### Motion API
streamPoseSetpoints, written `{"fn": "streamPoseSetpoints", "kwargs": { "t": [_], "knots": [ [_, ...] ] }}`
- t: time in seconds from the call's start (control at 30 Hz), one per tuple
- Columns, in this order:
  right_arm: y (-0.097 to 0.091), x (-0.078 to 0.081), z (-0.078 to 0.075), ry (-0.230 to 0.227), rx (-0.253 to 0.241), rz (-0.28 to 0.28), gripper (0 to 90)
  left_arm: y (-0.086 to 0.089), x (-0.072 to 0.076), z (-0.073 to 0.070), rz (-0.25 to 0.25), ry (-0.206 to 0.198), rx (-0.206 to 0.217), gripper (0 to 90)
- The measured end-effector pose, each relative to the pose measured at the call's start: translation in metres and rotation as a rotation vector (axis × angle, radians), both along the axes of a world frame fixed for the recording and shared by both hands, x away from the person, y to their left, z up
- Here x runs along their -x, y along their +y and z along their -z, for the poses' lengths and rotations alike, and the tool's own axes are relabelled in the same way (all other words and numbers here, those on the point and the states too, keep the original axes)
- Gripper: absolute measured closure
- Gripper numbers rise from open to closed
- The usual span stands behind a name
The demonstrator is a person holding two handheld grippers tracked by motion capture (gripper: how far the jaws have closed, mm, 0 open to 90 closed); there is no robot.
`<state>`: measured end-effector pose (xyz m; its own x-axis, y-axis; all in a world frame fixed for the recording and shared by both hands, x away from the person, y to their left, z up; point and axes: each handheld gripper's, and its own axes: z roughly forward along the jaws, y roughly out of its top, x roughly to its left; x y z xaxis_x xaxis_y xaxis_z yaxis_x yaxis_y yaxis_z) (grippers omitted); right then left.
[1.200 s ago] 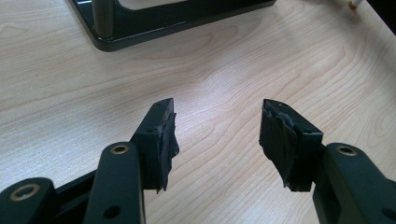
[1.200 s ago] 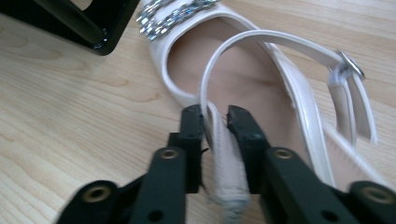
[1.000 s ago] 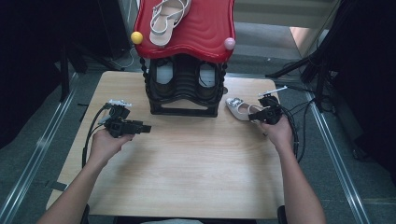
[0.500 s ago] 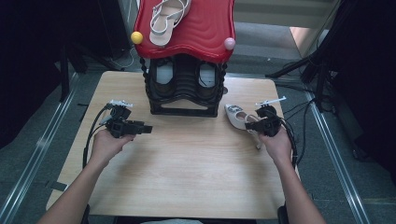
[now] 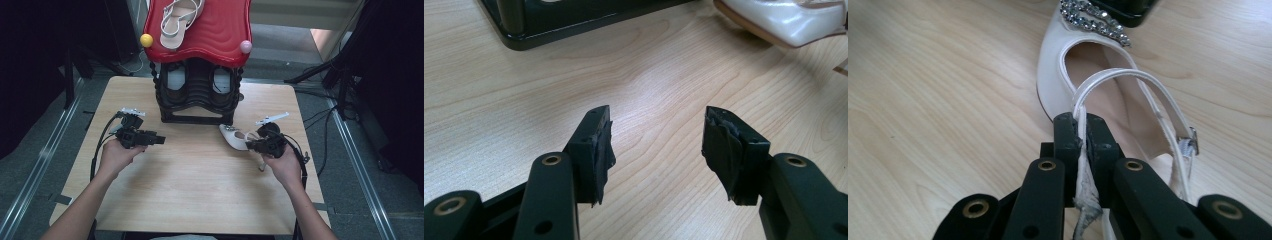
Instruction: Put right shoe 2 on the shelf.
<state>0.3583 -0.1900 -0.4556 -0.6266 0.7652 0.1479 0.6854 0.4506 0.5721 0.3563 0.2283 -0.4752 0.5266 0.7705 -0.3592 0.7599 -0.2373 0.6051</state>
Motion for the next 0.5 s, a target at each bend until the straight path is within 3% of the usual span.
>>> {"fn": "streamPoseSetpoints", "kwargs": {
  "t": [0.5],
  "knots": [
    [0.059, 0.02, 0.012, 0.011, -0.03, -0.164, 87.4, -0.004, 0.001, 0.002, 0.013, 0.002, -0.002, 45.0]
  ]
}}
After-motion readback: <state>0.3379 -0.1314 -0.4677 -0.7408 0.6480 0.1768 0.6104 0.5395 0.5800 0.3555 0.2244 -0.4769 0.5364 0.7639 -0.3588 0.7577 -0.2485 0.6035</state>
